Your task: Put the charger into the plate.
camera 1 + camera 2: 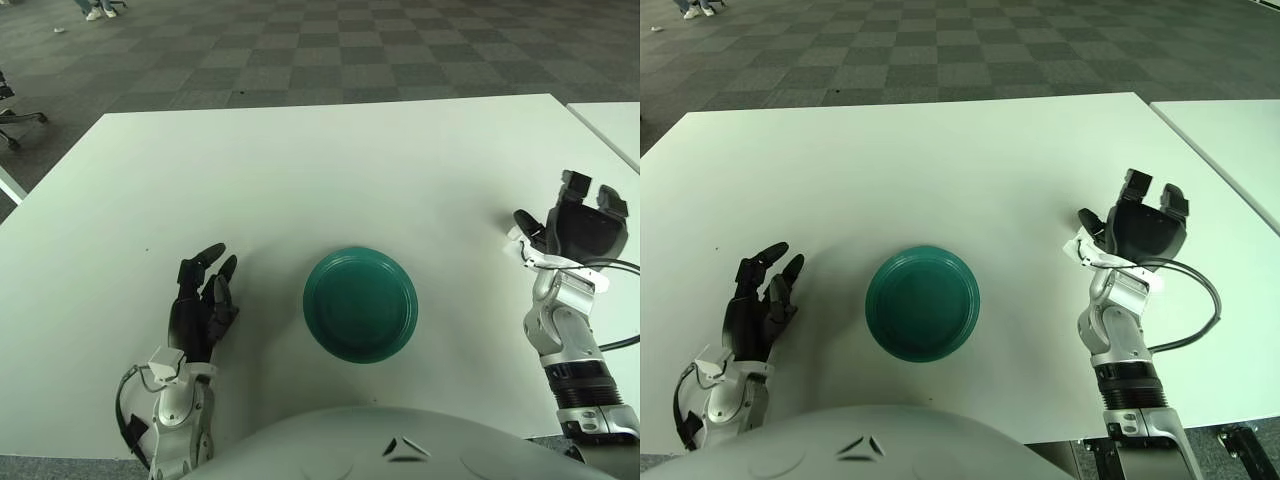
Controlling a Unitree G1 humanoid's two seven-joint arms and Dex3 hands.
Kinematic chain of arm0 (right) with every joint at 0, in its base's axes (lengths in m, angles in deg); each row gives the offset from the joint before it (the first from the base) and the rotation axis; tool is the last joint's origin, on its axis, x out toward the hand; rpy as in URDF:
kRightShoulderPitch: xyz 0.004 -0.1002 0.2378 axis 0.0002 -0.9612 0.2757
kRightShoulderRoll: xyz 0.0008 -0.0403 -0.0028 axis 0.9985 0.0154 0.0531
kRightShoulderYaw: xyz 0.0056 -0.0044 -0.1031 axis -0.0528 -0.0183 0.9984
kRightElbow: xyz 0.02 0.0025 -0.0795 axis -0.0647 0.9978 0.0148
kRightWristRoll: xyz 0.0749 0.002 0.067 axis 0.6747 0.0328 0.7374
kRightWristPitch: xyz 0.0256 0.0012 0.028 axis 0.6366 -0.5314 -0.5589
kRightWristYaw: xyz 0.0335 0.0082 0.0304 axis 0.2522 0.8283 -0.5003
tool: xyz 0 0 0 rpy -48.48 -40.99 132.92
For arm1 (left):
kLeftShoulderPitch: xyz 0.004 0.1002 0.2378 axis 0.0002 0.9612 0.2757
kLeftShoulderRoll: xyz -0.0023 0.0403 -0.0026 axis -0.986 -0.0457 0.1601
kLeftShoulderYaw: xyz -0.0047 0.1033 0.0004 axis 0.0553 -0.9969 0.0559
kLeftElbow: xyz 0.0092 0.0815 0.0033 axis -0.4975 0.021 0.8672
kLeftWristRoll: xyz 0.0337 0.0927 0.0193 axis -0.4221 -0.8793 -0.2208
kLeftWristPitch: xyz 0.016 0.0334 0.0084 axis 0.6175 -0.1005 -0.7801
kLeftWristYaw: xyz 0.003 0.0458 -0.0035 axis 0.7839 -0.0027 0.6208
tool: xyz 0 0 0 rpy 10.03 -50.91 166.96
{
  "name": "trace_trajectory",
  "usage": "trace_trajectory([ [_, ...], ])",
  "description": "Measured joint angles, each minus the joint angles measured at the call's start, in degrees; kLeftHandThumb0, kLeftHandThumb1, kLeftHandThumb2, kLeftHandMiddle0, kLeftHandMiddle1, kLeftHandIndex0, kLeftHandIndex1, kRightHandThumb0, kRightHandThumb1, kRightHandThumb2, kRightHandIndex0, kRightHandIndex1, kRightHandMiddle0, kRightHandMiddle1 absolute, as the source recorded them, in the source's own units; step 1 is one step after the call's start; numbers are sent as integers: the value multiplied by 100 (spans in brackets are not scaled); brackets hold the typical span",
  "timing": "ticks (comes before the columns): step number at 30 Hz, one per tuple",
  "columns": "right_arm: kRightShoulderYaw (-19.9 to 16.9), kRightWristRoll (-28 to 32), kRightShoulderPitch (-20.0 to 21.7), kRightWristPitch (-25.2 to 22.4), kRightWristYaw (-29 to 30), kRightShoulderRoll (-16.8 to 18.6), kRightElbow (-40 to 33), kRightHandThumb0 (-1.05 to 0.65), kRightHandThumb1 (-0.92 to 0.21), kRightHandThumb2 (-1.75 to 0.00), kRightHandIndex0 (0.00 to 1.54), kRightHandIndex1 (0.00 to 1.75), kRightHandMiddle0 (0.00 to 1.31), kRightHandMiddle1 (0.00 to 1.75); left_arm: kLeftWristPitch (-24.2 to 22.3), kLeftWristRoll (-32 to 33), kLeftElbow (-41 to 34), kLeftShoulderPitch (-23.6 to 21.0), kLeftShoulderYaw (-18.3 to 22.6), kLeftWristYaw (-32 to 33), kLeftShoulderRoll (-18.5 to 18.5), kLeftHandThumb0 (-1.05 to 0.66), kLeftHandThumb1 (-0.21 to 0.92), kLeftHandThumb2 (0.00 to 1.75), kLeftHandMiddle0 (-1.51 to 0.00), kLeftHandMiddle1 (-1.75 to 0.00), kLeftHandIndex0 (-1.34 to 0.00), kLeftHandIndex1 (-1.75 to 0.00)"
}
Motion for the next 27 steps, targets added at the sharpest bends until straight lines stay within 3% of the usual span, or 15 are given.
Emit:
trace_trajectory([
  [11, 38, 718, 584, 401, -689, -553, 940, -104, -92, -71, 29, 1, 0, 60, -72, 75, -1, -19, -9, -102, -28, -71, 92, 74, -40, -21, -8, -99],
  [27, 435, 1146, 535, 749, -907, -688, 1047, -103, -92, -67, 32, 2, 0, 60, -239, 132, -87, -21, -13, -153, -47, -66, 92, 72, -41, -24, -10, -101],
])
